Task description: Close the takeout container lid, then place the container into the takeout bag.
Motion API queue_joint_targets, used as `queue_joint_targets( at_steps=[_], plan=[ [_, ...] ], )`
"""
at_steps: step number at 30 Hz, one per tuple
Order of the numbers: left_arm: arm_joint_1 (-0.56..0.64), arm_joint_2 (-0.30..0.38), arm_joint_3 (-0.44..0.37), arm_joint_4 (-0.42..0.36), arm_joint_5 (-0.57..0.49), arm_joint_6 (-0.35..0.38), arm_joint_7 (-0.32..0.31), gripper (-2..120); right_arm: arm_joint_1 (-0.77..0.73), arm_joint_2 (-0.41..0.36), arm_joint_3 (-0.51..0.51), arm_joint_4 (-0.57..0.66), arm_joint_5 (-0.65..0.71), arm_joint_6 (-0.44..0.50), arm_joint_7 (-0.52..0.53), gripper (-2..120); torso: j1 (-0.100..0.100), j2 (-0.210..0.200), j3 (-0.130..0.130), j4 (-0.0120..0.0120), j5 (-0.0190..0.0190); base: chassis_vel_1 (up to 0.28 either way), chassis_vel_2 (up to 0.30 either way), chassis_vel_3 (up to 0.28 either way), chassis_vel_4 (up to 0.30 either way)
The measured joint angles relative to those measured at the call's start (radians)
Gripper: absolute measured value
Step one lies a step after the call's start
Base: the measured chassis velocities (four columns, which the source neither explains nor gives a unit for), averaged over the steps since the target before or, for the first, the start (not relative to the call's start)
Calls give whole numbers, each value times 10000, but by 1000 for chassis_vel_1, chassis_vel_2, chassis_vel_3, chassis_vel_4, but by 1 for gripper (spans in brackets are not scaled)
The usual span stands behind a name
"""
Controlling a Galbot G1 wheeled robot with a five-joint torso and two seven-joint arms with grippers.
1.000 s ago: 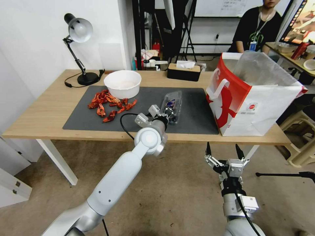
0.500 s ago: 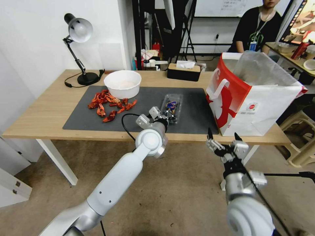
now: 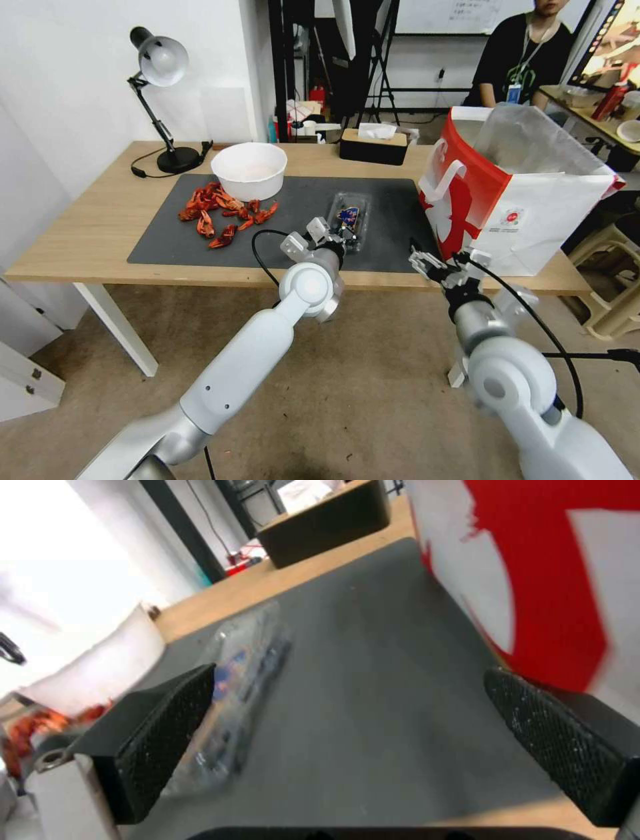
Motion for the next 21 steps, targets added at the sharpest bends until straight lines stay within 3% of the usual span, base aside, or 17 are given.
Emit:
queue_joint_targets(
  at_steps=[7,21],
  plan=[
    [-23,-26,63,79,69,-17,8,0,1605,-120,-805,-992,1871,-306,325,100,0,-1,1,2,1,0,0,0,0],
    [-36,102,39,71,95,-42,1,0,3468,585,-1900,-2655,2764,-415,485,100,-1,-1,1,1,-1,0,0,0,0]
  ],
)
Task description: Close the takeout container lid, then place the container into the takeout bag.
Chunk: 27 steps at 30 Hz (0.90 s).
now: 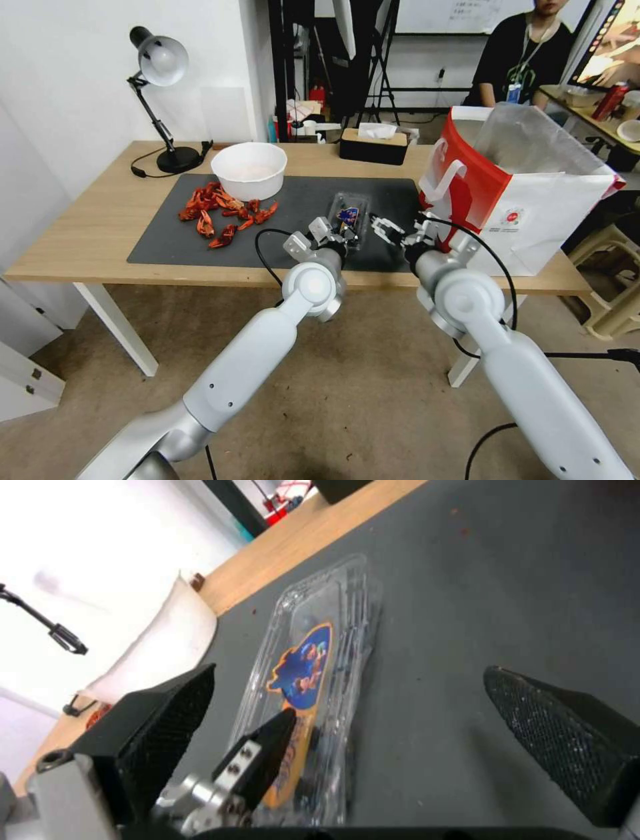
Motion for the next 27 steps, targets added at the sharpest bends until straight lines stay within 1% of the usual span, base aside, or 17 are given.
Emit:
queue_joint_targets(
  at_steps=[2,6,12,13,14,17,18,21,22,23,24,25,26,27],
  plan=[
    [2,26,0,-7,0,-1,-7,0,291,142,-112,-402,72,-17,0,100,0,0,0,0,0,0,0,0,0],
    [23,41,1,-24,0,-3,-9,0,578,326,-247,-825,102,-24,-4,100,0,0,0,0,0,0,0,0,0],
    [30,49,-4,-29,0,-7,-10,0,823,542,-401,-1162,114,-54,-7,99,0,0,-2,0,0,0,0,0,0],
    [30,51,-4,-31,-1,-7,-9,0,878,590,-439,-1255,110,-55,-12,96,0,1,-1,0,0,0,0,0,0],
    [30,51,-4,-31,-1,-7,-9,0,878,590,-439,-1255,110,-55,-12,96,0,1,-1,0,0,0,0,0,0],
    [29,66,-1,-32,-3,-11,-9,0,1037,786,-512,-1520,70,-75,-24,85,0,0,-1,0,0,0,0,0,0],
    [29,66,-1,-32,-3,-11,-9,0,1037,786,-512,-1520,70,-75,-24,85,0,0,-1,0,0,0,0,0,0],
    [18,67,16,-31,-4,-13,-9,0,1118,953,-570,-1805,-19,-108,-52,70,0,0,-1,0,2,0,0,0,0],
    [14,67,20,-31,-4,-13,-10,0,1129,989,-576,-1863,-32,-116,-60,67,1,0,-1,-1,2,0,0,0,0],
    [14,67,20,-31,-4,-13,-10,0,1129,989,-576,-1863,-32,-116,-60,67,1,0,-1,-1,2,0,0,0,0],
    [9,67,27,-30,-3,-13,-9,0,1142,1031,-580,-1924,-46,-128,-70,62,0,0,-1,-1,2,0,0,0,0],
    [7,67,30,-30,-3,-14,-10,0,1148,1056,-580,-1957,-54,-134,-74,61,0,0,-1,-1,2,0,0,0,0],
    [-6,71,46,-30,-4,-14,-10,0,1169,1136,-592,-2073,-104,-153,-83,52,0,0,-1,0,2,0,0,0,0],
    [-6,71,46,-30,-4,-14,-10,0,1169,1136,-592,-2073,-104,-153,-83,52,0,0,-1,0,2,0,0,0,0]
  ],
)
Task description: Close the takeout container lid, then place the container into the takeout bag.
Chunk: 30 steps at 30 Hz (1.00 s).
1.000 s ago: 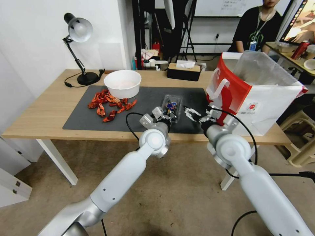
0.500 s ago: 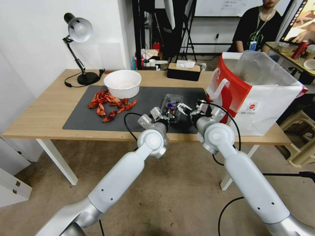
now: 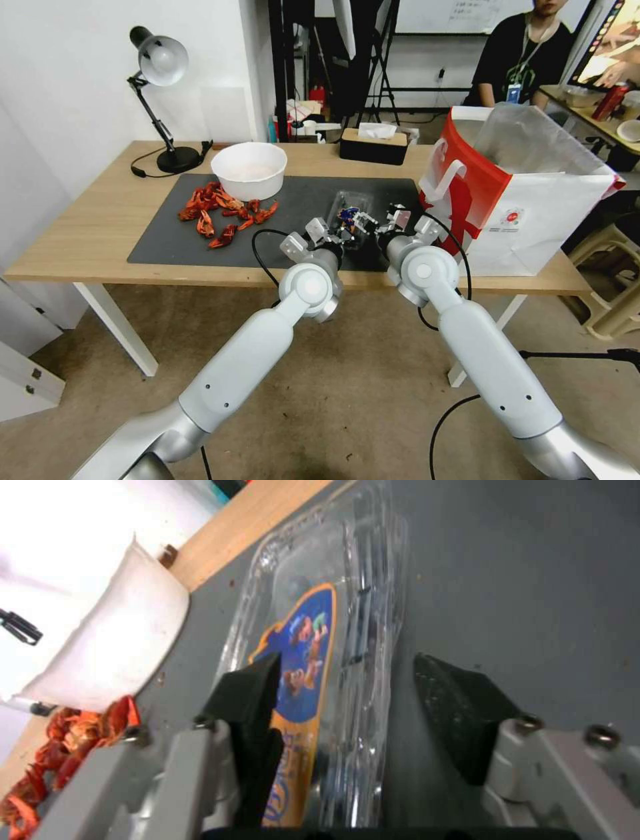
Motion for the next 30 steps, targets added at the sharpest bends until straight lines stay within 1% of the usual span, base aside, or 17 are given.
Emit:
queue_joint_targets(
  at_steps=[1,4,6,7,10,11,13,14,15,17,18,19,23,26,30],
  plan=[
    [-5,1,6,0,-1,-4,0,0,7,51,-22,-86,-71,-7,-29,50,0,0,0,0,0,0,0,0,0],
    [-8,2,14,0,-1,-9,0,0,8,112,-62,-160,-157,-10,-55,49,0,0,0,0,0,0,0,0,0],
    [-8,3,23,0,-1,-15,0,0,14,159,-121,-211,-283,-10,-101,41,0,0,0,0,-1,0,0,0,0],
    [-8,3,23,0,-1,-15,0,0,14,159,-121,-211,-283,-10,-101,41,0,0,0,0,-1,0,0,0,0],
    [-8,15,24,-2,0,-18,5,0,6,167,-163,-241,-390,-10,-150,28,0,0,0,-1,-1,0,0,0,0],
    [-8,15,24,-2,0,-18,5,0,6,167,-163,-241,-390,-10,-150,28,0,0,0,-1,-1,0,0,0,0],
    [-4,37,25,-23,2,-20,7,0,-13,176,-167,-262,-422,-8,-170,19,0,0,0,0,-1,0,0,0,0],
    [-4,37,25,-23,2,-20,7,0,-13,176,-167,-262,-422,-8,-170,19,0,0,0,0,-1,0,0,0,0],
    [4,47,29,-41,7,-20,7,0,-22,187,-166,-287,-440,-4,-184,13,0,0,0,-1,-1,0,0,0,0],
    [13,57,36,-49,20,-20,8,0,-31,202,-166,-308,-479,8,-209,7,0,0,0,0,0,0,0,0,0],
    [13,57,36,-49,20,-20,8,0,-31,202,-166,-308,-479,8,-209,7,0,0,0,0,0,0,0,0,0],
    [18,60,40,-52,37,-20,9,0,-38,210,-167,-311,-499,15,-216,0,0,0,0,0,-1,0,0,0,0],
    [27,72,58,-67,172,-28,19,0,-65,214,-166,-309,-548,26,-234,0,0,0,0,0,0,0,0,0,0],
    [100,184,132,-207,660,-119,145,0,-99,219,-163,-303,-633,43,-257,0,0,0,-1,0,-1,0,0,0,0],
    [183,314,178,-376,1001,-136,258,0,-108,232,-158,-303,-673,49,-268,0,0,1,-1,0,-1,0,0,0,0]
  ],
)
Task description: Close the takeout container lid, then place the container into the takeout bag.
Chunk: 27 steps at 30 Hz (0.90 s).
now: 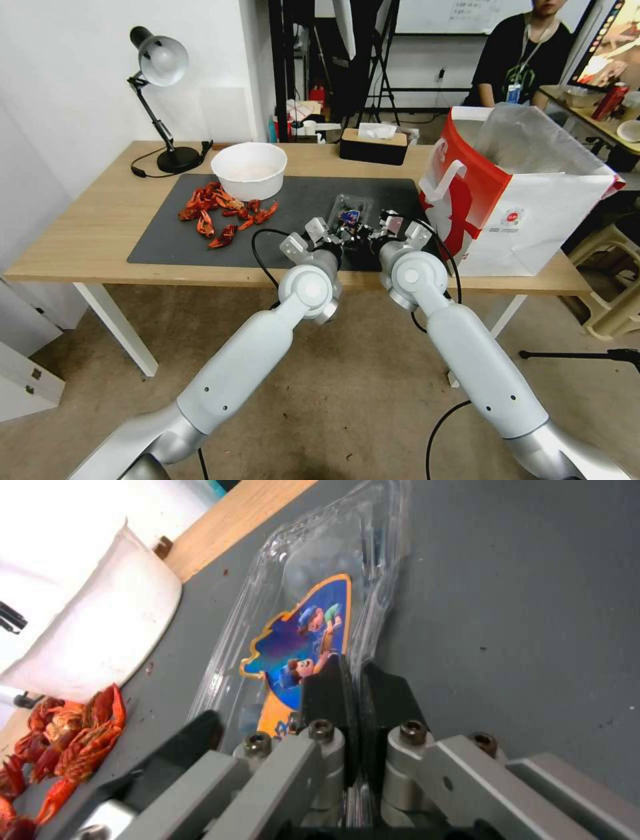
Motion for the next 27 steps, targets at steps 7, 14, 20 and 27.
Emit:
queue_joint_targets(
  at_steps=[7,14,20,27],
  plan=[
    [687,825,128,-862,3100,-5,696,13,-27,3,17,6,-130,13,-30,0,0,0,0,0,0,0,0,0,0],
    [1724,1496,-429,-1423,5533,-24,1465,41,-55,-2,39,-8,-250,20,-75,0,-1,0,0,0,-3,0,0,0,0],
    [2512,1908,-1118,-1845,6808,-65,1973,61,-76,22,40,-52,-343,39,-114,0,-1,0,0,0,-2,0,0,0,0],
    [3805,2342,-2230,-2556,7908,-183,2634,84,-93,50,39,-88,-425,70,-148,0,-2,0,-1,0,-1,0,0,0,0]
  ],
)
